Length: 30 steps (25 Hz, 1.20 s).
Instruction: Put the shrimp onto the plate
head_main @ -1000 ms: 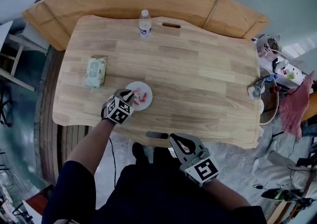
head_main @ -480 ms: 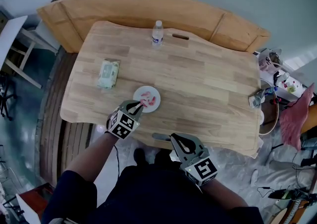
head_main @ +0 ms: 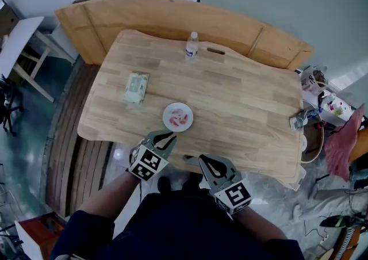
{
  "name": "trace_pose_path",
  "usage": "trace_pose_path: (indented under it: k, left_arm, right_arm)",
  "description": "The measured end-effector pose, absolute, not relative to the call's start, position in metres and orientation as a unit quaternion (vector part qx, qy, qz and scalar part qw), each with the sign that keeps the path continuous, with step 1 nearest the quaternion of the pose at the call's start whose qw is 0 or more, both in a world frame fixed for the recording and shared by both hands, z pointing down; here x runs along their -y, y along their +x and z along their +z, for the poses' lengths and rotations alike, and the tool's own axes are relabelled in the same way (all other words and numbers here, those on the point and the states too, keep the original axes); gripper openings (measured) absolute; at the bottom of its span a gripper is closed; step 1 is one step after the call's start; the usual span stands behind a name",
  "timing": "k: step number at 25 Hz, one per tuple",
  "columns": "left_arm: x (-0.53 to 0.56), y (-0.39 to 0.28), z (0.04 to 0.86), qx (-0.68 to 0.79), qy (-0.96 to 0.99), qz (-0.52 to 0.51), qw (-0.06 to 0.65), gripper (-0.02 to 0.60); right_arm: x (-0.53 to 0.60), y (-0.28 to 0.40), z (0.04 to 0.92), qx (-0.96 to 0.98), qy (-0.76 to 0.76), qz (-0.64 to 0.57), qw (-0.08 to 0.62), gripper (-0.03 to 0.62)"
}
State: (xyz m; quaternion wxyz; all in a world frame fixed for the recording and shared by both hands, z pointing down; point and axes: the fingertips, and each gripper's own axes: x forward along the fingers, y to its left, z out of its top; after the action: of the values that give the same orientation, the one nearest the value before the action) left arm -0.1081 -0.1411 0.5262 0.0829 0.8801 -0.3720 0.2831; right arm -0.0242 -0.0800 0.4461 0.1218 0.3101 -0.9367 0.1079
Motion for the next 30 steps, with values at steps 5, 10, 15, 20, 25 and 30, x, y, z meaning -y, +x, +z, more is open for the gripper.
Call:
trace_pose_path:
  k: [5, 10, 15, 20, 25, 30]
  left_arm:
    - [0.111, -0.1, 0.486, 0.371, 0.893, 0.241, 0.085, 0.055]
    - [0.083, -0.092, 0.452, 0.359, 0.906, 0.209, 0.081, 0.046]
    - [0.065, -0.095, 0.425, 0.364, 0.911, 0.176, 0.079, 0.028]
    - [0.051, -0.099, 0.412, 0.376, 0.911, 0.151, 0.073, 0.008]
    - [0.04, -0.102, 0.409, 0.384, 0.91, 0.132, 0.08, 0.006]
    - [0.033, -0.103, 0.404, 0.382, 0.912, 0.125, 0.079, 0.006]
  right_arm:
    - [0.068, -0.035, 0.443, 0.938, 0.306, 0.112, 0.119, 0.011]
    - [0.062, -0.046, 0.436, 0.94, 0.303, 0.101, 0.119, 0.009]
    - [0.056, -0.055, 0.432, 0.941, 0.306, 0.094, 0.115, 0.011]
    - [0.048, -0.064, 0.431, 0.942, 0.302, 0.089, 0.115, 0.01]
    - [0.039, -0.069, 0.429, 0.943, 0.299, 0.086, 0.116, 0.009]
    - [0.034, -0.071, 0.426, 0.942, 0.301, 0.084, 0.119, 0.009]
